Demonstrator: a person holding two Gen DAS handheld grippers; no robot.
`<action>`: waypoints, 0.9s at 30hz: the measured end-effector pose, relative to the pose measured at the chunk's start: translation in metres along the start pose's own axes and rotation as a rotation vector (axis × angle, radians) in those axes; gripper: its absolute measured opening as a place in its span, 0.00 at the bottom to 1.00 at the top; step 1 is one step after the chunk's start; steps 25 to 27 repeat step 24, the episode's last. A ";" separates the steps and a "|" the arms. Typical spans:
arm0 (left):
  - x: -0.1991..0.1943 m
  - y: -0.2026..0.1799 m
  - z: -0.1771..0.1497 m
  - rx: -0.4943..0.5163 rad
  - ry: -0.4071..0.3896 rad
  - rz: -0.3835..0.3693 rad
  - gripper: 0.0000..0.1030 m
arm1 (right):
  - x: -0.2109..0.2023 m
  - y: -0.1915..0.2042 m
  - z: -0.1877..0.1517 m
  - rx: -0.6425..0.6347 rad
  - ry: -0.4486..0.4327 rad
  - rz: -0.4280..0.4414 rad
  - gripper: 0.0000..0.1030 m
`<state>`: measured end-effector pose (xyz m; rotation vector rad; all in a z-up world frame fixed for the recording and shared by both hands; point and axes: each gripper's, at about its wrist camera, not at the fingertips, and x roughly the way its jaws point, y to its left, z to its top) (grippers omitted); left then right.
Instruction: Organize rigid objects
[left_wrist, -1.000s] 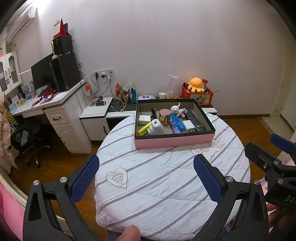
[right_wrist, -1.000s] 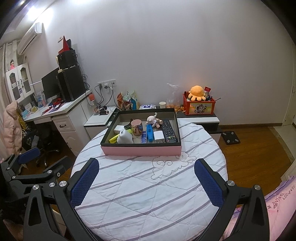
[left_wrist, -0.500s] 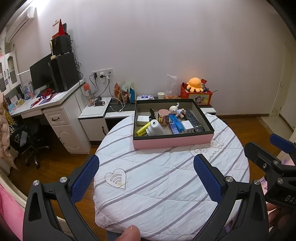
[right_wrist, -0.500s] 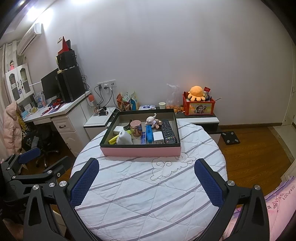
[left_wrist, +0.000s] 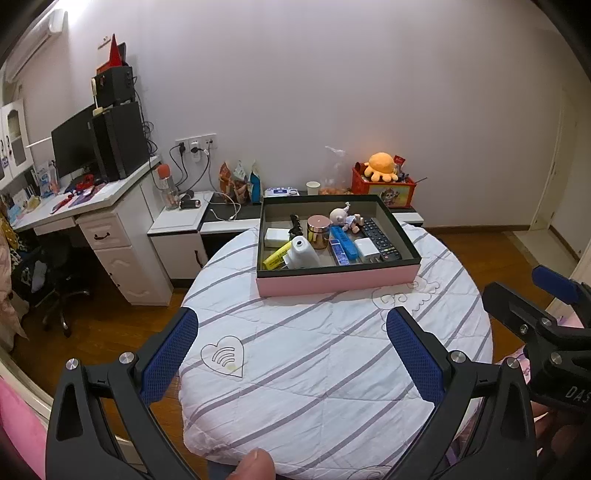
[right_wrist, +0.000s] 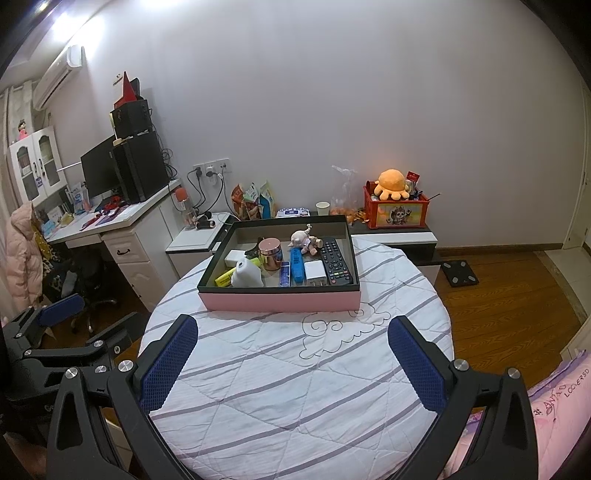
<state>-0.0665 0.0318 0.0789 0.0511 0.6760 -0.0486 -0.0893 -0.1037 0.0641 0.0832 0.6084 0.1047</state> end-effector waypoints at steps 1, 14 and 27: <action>0.001 0.000 0.000 -0.001 0.000 0.002 1.00 | 0.001 -0.001 0.000 0.001 0.001 0.000 1.00; 0.010 0.010 0.000 -0.026 0.027 0.019 1.00 | 0.002 -0.002 0.001 0.001 0.002 -0.001 1.00; 0.007 0.008 -0.001 -0.014 -0.007 0.024 1.00 | 0.003 -0.002 0.001 0.001 0.002 -0.001 1.00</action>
